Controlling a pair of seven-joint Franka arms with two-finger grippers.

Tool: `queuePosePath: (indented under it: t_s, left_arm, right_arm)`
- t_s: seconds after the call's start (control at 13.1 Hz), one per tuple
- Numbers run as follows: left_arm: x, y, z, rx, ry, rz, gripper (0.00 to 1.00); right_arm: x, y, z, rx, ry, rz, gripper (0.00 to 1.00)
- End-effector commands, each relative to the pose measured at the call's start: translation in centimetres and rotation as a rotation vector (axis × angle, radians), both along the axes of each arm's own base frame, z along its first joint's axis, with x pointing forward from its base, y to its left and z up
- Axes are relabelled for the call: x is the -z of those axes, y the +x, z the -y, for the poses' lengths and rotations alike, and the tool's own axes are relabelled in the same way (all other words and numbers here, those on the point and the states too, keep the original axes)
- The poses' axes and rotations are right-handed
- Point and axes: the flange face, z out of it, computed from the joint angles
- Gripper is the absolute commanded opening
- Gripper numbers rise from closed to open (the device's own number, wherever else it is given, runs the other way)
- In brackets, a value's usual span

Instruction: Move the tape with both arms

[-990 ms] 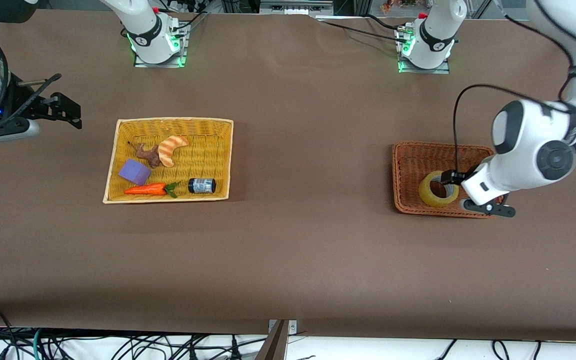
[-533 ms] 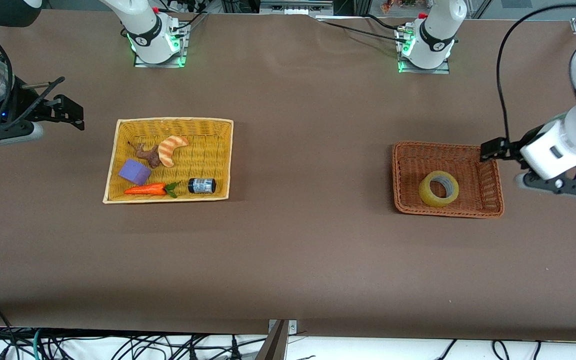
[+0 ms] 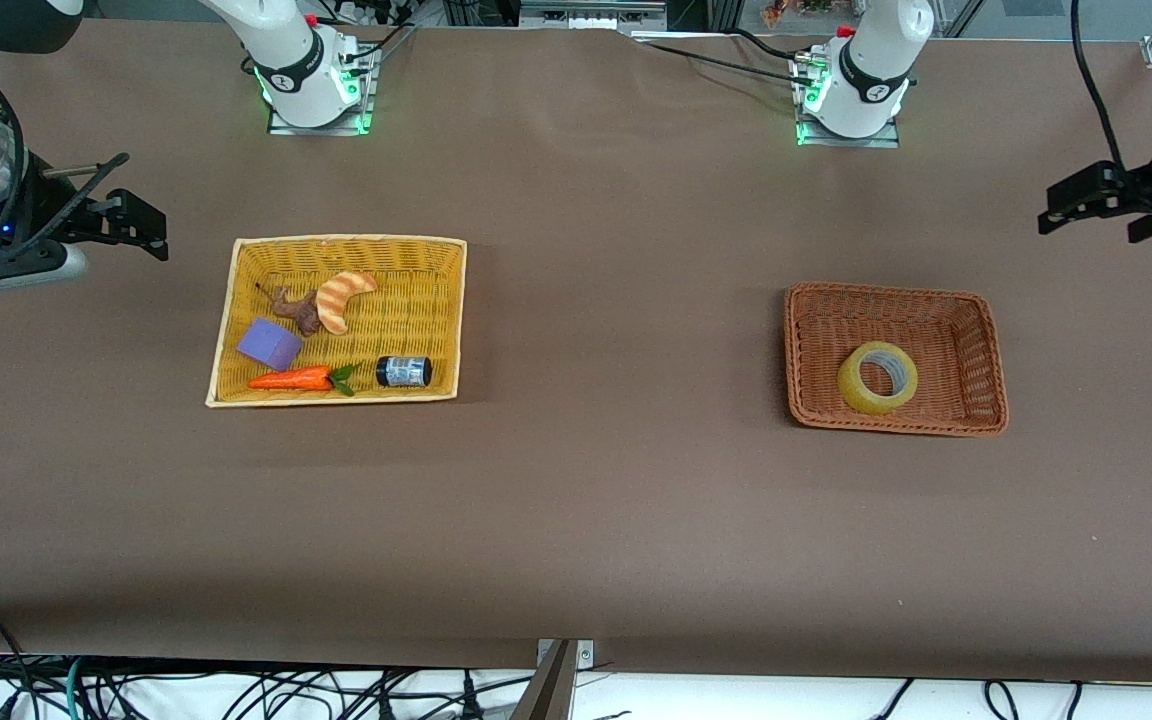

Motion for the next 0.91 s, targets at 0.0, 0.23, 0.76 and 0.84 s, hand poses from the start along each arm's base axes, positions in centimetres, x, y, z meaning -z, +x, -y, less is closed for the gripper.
queuePosePath:
  t_s: [0.0, 0.23, 0.76, 0.84]
  left_arm:
    - [2.62, -0.74, 1.1, 0.01, -0.012, -0.006, 1.0]
    - [2.85, -0.38, 1.52, 0.016, -0.012, -0.002, 1.0]
    - [2.74, -0.32, 0.94, 0.005, -0.012, 0.0, 1.0]
    - [2.74, -0.32, 0.94, 0.005, -0.012, 0.0, 1.0]
  right_arm:
    - [-0.78, 0.04, 0.45, 0.006, -0.008, 0.001, 1.0]
    - [-0.78, 0.04, 0.45, 0.006, -0.008, 0.001, 1.0]
    - [-0.78, 0.03, 0.28, 0.003, -0.008, 0.001, 1.0]
    - [-0.78, 0.04, 0.47, 0.006, -0.01, 0.001, 1.0]
